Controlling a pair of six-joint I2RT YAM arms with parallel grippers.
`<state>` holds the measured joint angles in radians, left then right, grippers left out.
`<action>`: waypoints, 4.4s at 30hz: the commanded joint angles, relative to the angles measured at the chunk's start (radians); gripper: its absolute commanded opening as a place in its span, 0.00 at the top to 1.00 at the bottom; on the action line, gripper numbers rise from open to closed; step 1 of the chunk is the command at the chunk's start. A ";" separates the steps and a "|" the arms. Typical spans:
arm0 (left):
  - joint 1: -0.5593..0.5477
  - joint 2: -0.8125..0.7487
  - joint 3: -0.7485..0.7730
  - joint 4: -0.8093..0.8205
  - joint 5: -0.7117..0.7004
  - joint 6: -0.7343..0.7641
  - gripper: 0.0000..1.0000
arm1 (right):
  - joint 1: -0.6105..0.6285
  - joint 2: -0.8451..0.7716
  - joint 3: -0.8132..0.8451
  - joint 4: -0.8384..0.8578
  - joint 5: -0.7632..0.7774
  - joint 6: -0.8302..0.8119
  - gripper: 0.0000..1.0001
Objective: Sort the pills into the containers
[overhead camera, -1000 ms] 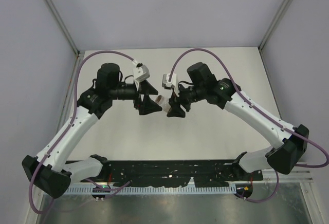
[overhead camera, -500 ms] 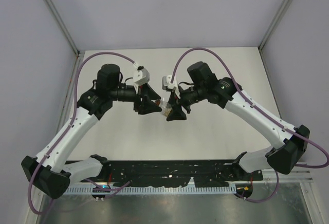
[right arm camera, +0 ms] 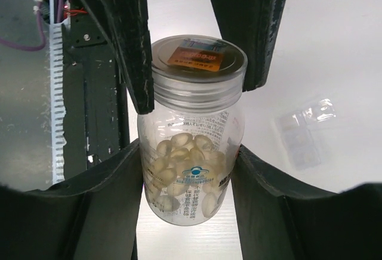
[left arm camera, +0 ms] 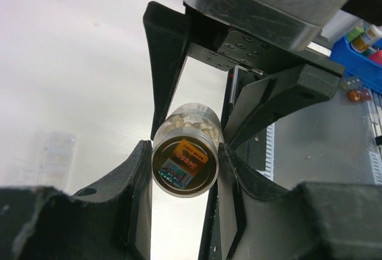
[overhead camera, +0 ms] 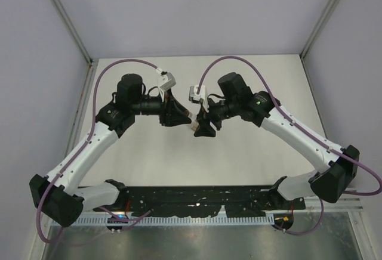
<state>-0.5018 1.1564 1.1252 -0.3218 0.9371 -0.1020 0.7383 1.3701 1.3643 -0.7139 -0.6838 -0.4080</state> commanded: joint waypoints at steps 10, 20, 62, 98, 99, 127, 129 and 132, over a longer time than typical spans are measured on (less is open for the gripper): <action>-0.006 0.057 0.070 -0.098 -0.531 -0.288 1.00 | 0.019 -0.020 0.035 0.231 0.478 0.164 0.95; 0.014 0.014 0.076 -0.103 -0.371 -0.067 0.01 | 0.016 -0.029 0.016 0.199 0.363 0.123 0.95; -0.023 0.000 0.045 0.043 -0.236 -0.160 1.00 | 0.015 -0.016 0.024 0.158 0.289 0.093 0.94; -0.021 -0.080 0.104 -0.183 0.031 0.397 0.01 | 0.004 -0.039 0.041 -0.024 -0.080 -0.081 0.95; -0.027 -0.074 0.102 -0.172 0.026 0.389 0.02 | 0.003 -0.033 0.044 -0.025 -0.088 -0.081 0.94; -0.047 -0.024 0.067 0.018 -0.493 -0.195 1.00 | 0.007 -0.029 -0.008 0.145 0.289 0.075 0.94; -0.037 -0.017 0.079 -0.028 -0.590 -0.261 1.00 | 0.007 -0.026 -0.016 0.166 0.354 0.090 0.94; 0.003 -0.023 0.052 -0.022 -0.584 -0.339 1.00 | 0.006 -0.023 -0.036 0.192 0.414 0.109 0.94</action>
<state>-0.5514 1.1385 1.1740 -0.3523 0.5358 -0.2924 0.7502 1.3537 1.3426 -0.5869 -0.4301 -0.3676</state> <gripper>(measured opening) 0.408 0.590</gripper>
